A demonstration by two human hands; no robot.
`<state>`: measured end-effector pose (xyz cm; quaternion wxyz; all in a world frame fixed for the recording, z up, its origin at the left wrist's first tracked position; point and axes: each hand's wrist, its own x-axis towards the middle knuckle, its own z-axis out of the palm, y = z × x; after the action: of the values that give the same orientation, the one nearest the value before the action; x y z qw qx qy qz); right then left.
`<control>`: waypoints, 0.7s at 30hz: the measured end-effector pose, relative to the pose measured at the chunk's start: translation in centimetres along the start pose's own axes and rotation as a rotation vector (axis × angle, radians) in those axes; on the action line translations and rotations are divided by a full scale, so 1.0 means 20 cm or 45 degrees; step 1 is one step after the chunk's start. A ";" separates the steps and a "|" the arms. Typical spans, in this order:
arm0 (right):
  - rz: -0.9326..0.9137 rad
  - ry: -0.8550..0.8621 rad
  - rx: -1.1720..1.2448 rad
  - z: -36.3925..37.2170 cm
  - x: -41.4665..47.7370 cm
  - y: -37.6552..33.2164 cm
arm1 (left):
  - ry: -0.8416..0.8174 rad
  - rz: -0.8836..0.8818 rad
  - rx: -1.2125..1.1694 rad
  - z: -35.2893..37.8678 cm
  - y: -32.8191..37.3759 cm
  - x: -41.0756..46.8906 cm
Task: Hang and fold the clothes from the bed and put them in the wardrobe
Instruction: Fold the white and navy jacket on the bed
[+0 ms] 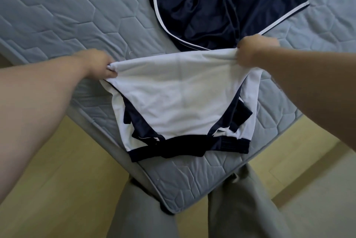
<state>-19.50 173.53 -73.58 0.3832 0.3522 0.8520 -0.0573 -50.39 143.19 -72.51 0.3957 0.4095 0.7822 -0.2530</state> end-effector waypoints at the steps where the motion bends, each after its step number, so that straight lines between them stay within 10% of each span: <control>1: 0.003 0.007 -0.008 0.00 0.00 0.00 | -0.012 -0.006 -0.027 0.00 -0.01 -0.03; 11: -0.092 0.479 0.167 0.13 -0.46 0.07 | 0.922 0.136 0.021 0.38 0.13 -0.48; 21: -0.367 0.018 -0.074 0.79 -1.10 0.03 | 0.716 0.558 0.137 1.13 0.29 -0.93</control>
<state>0.65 155.93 -69.26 0.3749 0.2156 0.8977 -0.0846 -29.74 121.87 -70.15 0.1877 0.6413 0.7396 -0.0802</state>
